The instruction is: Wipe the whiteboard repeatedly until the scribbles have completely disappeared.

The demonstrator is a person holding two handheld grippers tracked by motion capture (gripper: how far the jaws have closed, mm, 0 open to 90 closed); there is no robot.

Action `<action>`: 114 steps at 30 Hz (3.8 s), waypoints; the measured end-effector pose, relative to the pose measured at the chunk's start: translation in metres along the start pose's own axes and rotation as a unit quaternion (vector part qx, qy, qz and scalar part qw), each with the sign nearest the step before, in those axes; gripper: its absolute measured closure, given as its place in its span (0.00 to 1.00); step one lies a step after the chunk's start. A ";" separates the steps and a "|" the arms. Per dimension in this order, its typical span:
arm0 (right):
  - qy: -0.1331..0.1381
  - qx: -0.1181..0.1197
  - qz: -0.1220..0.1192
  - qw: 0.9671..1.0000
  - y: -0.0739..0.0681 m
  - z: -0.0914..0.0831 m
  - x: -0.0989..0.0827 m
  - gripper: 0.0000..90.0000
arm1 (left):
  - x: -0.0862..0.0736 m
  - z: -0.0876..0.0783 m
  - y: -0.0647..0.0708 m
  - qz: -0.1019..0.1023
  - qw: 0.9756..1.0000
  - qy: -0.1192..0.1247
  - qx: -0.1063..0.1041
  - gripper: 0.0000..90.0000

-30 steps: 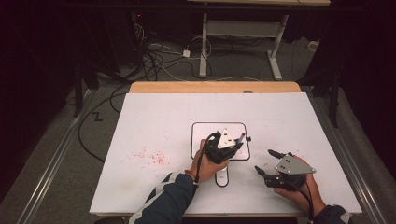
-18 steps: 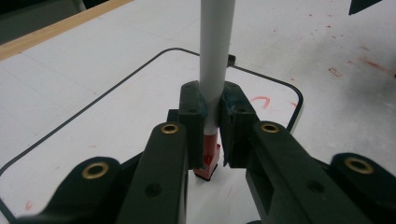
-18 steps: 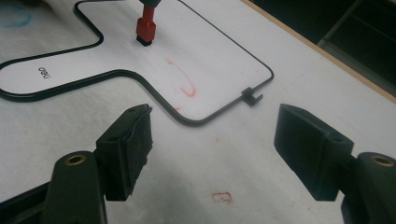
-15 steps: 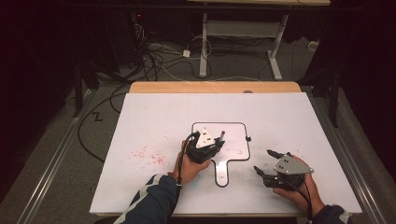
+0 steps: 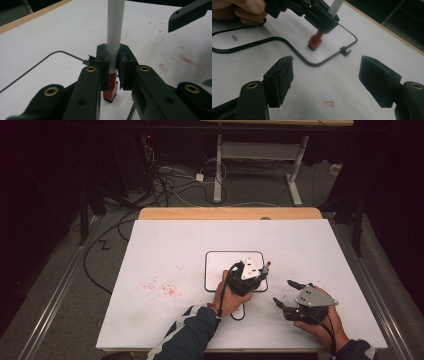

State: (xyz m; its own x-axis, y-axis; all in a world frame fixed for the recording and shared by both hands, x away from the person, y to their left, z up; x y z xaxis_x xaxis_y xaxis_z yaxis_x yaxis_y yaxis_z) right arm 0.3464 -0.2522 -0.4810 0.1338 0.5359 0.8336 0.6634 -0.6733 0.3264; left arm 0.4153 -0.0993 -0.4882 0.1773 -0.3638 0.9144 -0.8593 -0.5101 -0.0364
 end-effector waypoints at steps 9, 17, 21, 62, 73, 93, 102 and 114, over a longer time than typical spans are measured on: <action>-0.004 -0.006 0.002 1.000 0.003 0.000 -0.002 0.32 | -0.001 -0.003 -0.002 -0.007 1.000 -0.003 -0.008 0.88; -0.008 -0.004 0.001 1.000 0.002 0.002 -0.002 0.32 | -0.004 -0.009 0.004 0.010 1.000 -0.004 -0.019 0.88; -0.008 -0.003 -0.003 1.000 0.000 0.002 -0.002 0.32 | -0.007 -0.016 -0.008 0.009 1.000 -0.011 -0.005 0.88; -0.010 0.000 -0.006 1.000 -0.001 0.001 -0.003 0.32 | -0.010 -0.021 -0.023 -0.016 1.000 -0.015 0.013 0.88; -0.013 0.001 -0.008 1.000 -0.003 0.003 -0.002 0.32 | -0.028 -0.058 -0.038 -0.027 0.999 -0.018 0.024 0.88; -0.016 0.000 -0.008 1.000 -0.002 0.003 -0.003 0.32 | -0.035 -0.071 -0.039 -0.026 0.999 -0.019 0.027 0.88; -0.017 0.002 -0.011 1.000 -0.005 0.004 -0.003 0.32 | -0.045 -0.092 -0.040 -0.037 0.999 -0.022 0.023 0.88; -0.018 0.005 -0.014 1.000 -0.006 0.004 -0.003 0.32 | -0.036 -0.074 -0.029 -0.011 1.000 -0.016 0.015 0.88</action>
State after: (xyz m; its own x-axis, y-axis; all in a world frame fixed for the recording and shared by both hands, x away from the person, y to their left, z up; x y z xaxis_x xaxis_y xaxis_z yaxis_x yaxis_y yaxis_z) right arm 0.3456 -0.2479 -0.4876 0.1422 0.5723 0.8076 0.6751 -0.6528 0.3437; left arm 0.3980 -0.0141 -0.4905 0.2108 -0.3773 0.9018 -0.8405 -0.5410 -0.0298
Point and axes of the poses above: each handheld gripper's, and its own axes: z roughly forward along the jaws, x roughly out of its top, y roughly to its right, the point moved 5 cm from there along z, roughly forward along the jaws, and after that the axes turned 3 degrees about y, right-handed, at the moved point
